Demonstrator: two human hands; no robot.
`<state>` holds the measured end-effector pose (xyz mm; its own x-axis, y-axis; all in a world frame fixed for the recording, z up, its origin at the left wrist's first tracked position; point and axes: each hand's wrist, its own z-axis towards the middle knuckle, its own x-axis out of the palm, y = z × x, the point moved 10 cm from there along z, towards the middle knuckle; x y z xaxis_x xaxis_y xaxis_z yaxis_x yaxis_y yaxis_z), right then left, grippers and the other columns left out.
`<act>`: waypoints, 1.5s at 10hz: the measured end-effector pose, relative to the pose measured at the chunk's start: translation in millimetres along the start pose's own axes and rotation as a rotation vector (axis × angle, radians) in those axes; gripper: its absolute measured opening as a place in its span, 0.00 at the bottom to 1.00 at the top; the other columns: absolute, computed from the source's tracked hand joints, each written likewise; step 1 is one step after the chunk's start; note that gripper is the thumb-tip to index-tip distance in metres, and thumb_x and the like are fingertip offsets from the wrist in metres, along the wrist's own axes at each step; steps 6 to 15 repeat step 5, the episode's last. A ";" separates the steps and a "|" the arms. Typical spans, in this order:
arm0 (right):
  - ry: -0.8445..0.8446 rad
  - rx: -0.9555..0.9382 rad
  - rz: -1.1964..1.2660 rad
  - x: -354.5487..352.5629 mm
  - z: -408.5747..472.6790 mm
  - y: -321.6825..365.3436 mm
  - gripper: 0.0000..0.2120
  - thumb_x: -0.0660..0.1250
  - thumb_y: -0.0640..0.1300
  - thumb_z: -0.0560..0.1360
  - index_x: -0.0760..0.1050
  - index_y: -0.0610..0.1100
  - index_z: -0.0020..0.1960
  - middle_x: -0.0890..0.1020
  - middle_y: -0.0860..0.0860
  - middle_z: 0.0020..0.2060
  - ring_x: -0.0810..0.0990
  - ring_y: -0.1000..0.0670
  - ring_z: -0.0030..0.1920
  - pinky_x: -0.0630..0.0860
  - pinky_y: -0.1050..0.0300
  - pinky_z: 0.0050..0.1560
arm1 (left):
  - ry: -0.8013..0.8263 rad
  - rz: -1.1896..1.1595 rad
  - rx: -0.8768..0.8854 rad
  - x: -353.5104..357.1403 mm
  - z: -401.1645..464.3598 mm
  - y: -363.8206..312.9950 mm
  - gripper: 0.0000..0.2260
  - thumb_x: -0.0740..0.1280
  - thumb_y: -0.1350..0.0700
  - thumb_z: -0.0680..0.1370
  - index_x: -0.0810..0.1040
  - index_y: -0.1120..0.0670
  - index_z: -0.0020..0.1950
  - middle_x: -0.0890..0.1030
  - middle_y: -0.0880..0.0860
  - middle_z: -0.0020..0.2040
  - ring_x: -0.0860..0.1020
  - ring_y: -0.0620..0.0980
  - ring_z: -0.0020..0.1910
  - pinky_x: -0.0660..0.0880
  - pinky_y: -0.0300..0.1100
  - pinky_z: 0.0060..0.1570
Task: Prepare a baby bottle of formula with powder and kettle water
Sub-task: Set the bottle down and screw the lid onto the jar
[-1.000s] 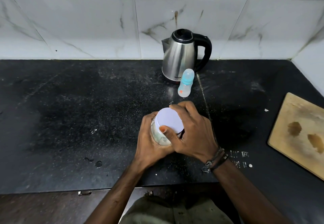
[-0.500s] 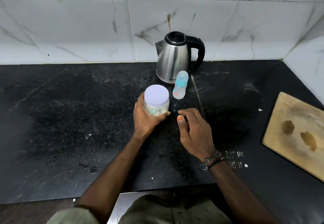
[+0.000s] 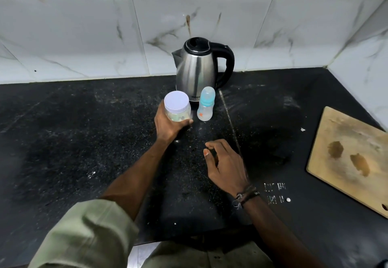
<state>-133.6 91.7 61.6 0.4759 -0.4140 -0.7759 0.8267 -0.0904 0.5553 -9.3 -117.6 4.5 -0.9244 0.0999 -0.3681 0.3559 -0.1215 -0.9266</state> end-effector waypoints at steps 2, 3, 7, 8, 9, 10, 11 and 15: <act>0.009 0.021 0.006 5.5 6.0 -6.8 0.12 0.64 0.48 0.79 0.77 0.44 0.59 0.79 0.52 0.55 0.81 0.52 0.43 0.79 0.53 0.39 | 0.031 0.005 -0.014 14.6 7.6 8.1 0.49 0.89 0.53 0.57 0.70 0.59 0.73 0.78 0.56 0.70 0.76 0.55 0.69 0.74 0.53 0.69; 0.012 0.027 0.002 8.2 9.7 -8.0 0.11 0.65 0.47 0.79 0.77 0.44 0.59 0.79 0.51 0.54 0.81 0.52 0.43 0.79 0.53 0.39 | 0.061 0.032 -0.026 20.9 10.5 9.8 0.52 0.89 0.51 0.55 0.69 0.57 0.75 0.77 0.55 0.71 0.75 0.55 0.70 0.73 0.56 0.70; 0.016 0.024 0.000 12.5 9.0 -8.2 0.10 0.66 0.46 0.78 0.78 0.44 0.58 0.79 0.51 0.54 0.80 0.51 0.42 0.75 0.59 0.38 | 0.116 0.046 0.036 26.7 11.6 6.6 0.54 0.89 0.50 0.55 0.65 0.57 0.76 0.75 0.55 0.72 0.74 0.55 0.71 0.73 0.57 0.70; 0.016 0.024 0.000 12.5 9.0 -8.2 0.10 0.66 0.46 0.78 0.78 0.44 0.58 0.79 0.51 0.54 0.80 0.51 0.42 0.75 0.59 0.38 | 0.116 0.046 0.036 26.7 11.6 6.6 0.54 0.89 0.50 0.55 0.65 0.57 0.76 0.75 0.55 0.72 0.74 0.55 0.71 0.73 0.57 0.70; 0.016 0.024 0.000 12.5 9.0 -8.2 0.10 0.66 0.46 0.78 0.78 0.44 0.58 0.79 0.51 0.54 0.80 0.51 0.42 0.75 0.59 0.38 | 0.116 0.046 0.036 26.7 11.6 6.6 0.54 0.89 0.50 0.55 0.65 0.57 0.76 0.75 0.55 0.72 0.74 0.55 0.71 0.73 0.57 0.70; 0.016 0.024 0.000 12.5 9.0 -8.2 0.10 0.66 0.46 0.78 0.78 0.44 0.58 0.79 0.51 0.54 0.80 0.51 0.42 0.75 0.59 0.38 | 0.116 0.046 0.036 26.7 11.6 6.6 0.54 0.89 0.50 0.55 0.65 0.57 0.76 0.75 0.55 0.72 0.74 0.55 0.71 0.73 0.57 0.70; 0.016 0.024 0.000 12.5 9.0 -8.2 0.10 0.66 0.46 0.78 0.78 0.44 0.58 0.79 0.51 0.54 0.80 0.51 0.42 0.75 0.59 0.38 | 0.116 0.046 0.036 26.7 11.6 6.6 0.54 0.89 0.50 0.55 0.65 0.57 0.76 0.75 0.55 0.72 0.74 0.55 0.71 0.73 0.57 0.70; 0.016 0.024 0.000 12.5 9.0 -8.2 0.10 0.66 0.46 0.78 0.78 0.44 0.58 0.79 0.51 0.54 0.80 0.51 0.42 0.75 0.59 0.38 | 0.116 0.046 0.036 26.7 11.6 6.6 0.54 0.89 0.50 0.55 0.65 0.57 0.76 0.75 0.55 0.72 0.74 0.55 0.71 0.73 0.57 0.70</act>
